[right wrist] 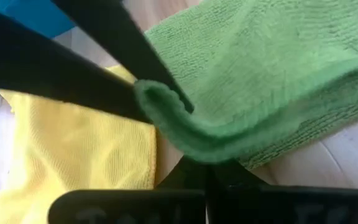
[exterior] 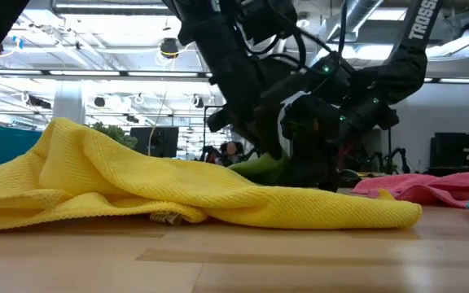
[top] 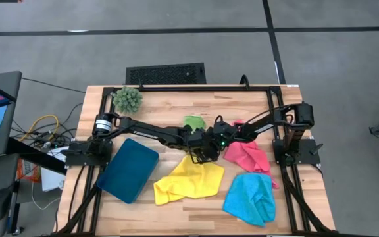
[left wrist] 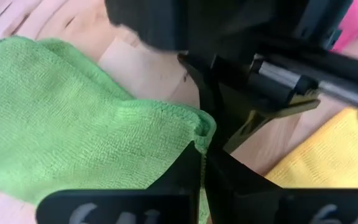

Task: Fold microfiber towels
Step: Fold the green microfiber towel

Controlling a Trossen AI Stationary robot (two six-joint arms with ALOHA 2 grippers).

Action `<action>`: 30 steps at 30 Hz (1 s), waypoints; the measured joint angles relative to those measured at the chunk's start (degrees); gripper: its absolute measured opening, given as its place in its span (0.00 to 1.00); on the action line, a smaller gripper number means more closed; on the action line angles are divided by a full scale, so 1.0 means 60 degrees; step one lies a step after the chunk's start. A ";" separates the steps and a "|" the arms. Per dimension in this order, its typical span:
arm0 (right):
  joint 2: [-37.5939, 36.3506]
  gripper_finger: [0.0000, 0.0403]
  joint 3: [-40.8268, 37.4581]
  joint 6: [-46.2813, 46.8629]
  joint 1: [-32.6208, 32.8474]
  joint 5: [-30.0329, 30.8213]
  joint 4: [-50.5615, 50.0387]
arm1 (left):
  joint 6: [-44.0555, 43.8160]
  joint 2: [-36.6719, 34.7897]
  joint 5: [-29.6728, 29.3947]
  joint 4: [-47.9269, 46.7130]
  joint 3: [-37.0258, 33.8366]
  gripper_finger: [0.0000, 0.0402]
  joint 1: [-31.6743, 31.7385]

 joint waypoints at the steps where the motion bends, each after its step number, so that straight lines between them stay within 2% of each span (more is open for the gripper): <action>1: 0.0000 0.02 0.0000 0.0014 0.0000 0.0005 0.0010 | 0.0002 0.0000 -0.0018 0.0001 -0.0042 0.00 0.0000; 10: -0.0004 0.02 0.0011 0.0033 -0.0005 0.0062 -0.0048 | -0.0005 0.0000 0.0043 0.1078 -0.0590 0.00 0.0025; 18: -0.0004 0.07 0.0011 0.0031 -0.0093 0.0057 -0.0092 | -0.0027 0.0000 0.0647 0.0991 -0.0636 0.00 0.0024; 30: -0.0018 0.13 0.0015 -0.0048 -0.0328 -0.0104 -0.0180 | -0.0472 0.0000 0.0443 0.0911 -0.0634 0.02 0.0055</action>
